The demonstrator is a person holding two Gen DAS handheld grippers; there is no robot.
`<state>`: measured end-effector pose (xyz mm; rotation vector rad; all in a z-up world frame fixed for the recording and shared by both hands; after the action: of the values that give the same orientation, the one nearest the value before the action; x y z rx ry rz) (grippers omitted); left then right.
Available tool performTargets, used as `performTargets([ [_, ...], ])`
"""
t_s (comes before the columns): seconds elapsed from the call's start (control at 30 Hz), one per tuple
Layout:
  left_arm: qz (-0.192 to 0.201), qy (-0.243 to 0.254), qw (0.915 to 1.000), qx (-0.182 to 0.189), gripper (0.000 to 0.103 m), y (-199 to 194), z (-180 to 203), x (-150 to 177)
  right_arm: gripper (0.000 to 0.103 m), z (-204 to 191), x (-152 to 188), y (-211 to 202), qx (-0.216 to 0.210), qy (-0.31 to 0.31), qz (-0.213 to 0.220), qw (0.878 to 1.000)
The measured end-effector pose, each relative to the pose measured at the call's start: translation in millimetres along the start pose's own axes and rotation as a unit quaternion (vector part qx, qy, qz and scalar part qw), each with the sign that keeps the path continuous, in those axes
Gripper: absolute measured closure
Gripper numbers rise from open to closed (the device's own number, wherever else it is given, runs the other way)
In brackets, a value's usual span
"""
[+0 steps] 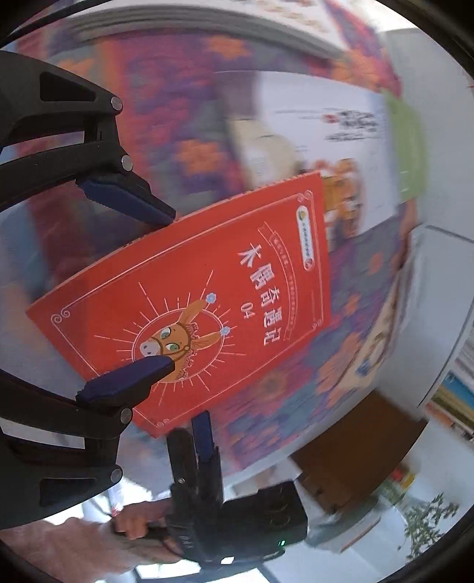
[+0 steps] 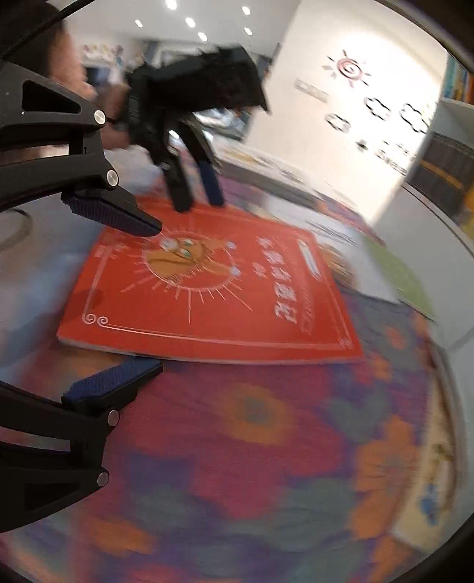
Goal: Organize books
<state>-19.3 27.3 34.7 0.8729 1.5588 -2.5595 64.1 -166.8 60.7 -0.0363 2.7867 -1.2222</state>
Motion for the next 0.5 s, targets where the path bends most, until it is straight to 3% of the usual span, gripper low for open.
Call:
performTargets([
  [0.07, -0.015, -0.013, 0.9997, 0.013, 0.037, 2, -6, 8, 0.039, 6, 9, -1, -0.018, 0.022, -0.031, 0.999],
  [0.13, -0.008, -0.019, 0.9997, 0.010, 0.044, 2, -12, 9, 0.051, 18, 4, -3, -0.020, 0.039, -0.029, 0.999],
  [0.2, -0.007, -0.026, 0.9995, 0.017, 0.045, 2, -15, 7, 0.055, 25, -6, -3, -0.034, 0.050, -0.024, 0.998],
  [0.37, -0.008, -0.038, 0.9989, 0.025, 0.055, 3, -25, 0, 0.055, 29, -31, 9, -0.075, 0.059, -0.029, 0.995],
  [0.5, -0.003, -0.062, 0.9969, 0.049, 0.066, 8, -43, -7, 0.056, 25, -39, 16, -0.081, 0.043, -0.036, 0.995],
])
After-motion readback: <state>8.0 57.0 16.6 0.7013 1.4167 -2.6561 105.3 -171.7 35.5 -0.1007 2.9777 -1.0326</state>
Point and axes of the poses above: each gripper's, at about its wrist camera, not at the fingertips, and y roughly the way its jaws point, z to its right, x to its underside, the point moved 1 cm from there along y, roughly the way its jaws point, and after that the axes turned 11 degrees about y, right-handed, at the moved point
